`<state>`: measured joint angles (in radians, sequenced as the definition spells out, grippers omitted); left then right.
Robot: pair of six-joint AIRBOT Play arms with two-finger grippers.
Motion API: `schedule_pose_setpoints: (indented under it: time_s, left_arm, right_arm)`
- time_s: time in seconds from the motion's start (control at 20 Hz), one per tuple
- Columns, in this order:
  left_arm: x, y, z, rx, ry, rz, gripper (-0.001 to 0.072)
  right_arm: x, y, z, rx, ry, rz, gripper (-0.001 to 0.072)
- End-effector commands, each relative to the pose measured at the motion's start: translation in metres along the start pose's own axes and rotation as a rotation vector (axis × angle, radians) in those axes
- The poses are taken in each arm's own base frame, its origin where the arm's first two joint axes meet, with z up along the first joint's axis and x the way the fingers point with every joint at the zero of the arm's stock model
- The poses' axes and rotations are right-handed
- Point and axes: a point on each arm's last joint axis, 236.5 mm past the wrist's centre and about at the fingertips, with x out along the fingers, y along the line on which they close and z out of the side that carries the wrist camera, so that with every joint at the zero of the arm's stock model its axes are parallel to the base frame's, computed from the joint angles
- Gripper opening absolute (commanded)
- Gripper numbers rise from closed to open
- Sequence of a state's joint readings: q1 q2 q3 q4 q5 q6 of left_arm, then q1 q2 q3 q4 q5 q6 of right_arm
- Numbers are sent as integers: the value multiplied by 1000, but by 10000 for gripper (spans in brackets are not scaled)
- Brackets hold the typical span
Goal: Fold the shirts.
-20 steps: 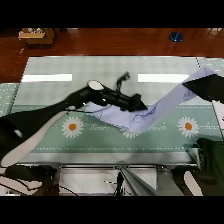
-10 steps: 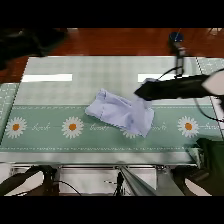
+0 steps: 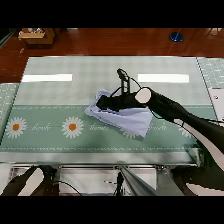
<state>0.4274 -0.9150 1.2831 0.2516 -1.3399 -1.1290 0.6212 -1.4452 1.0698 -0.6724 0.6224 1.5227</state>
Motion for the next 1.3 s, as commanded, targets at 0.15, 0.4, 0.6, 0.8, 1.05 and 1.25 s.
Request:
schedule_pose_setpoints:
  time_s: [0.15,0.4,0.6,0.8,1.05,1.25]
  left_arm:
    - [-2,16,-3,10,13,63,31]
    - [-5,40,-14,34,64,161,156]
    - [-8,53,-20,48,93,215,338]
    - [-10,60,-26,55,118,245,338]
    - [-10,60,-26,54,118,244,338]
    - [-10,60,-26,54,117,244,338]
  right_arm:
    - [-121,-65,42,-67,-21,-163,493]
    - [-279,-202,-1,114,75,-536,539]
    - [-272,-236,-67,390,90,-365,590]
    - [-208,-231,-87,527,-3,-161,591]
    - [-153,-226,-83,551,-124,-142,590]
    - [-127,-217,-68,536,-208,-202,588]
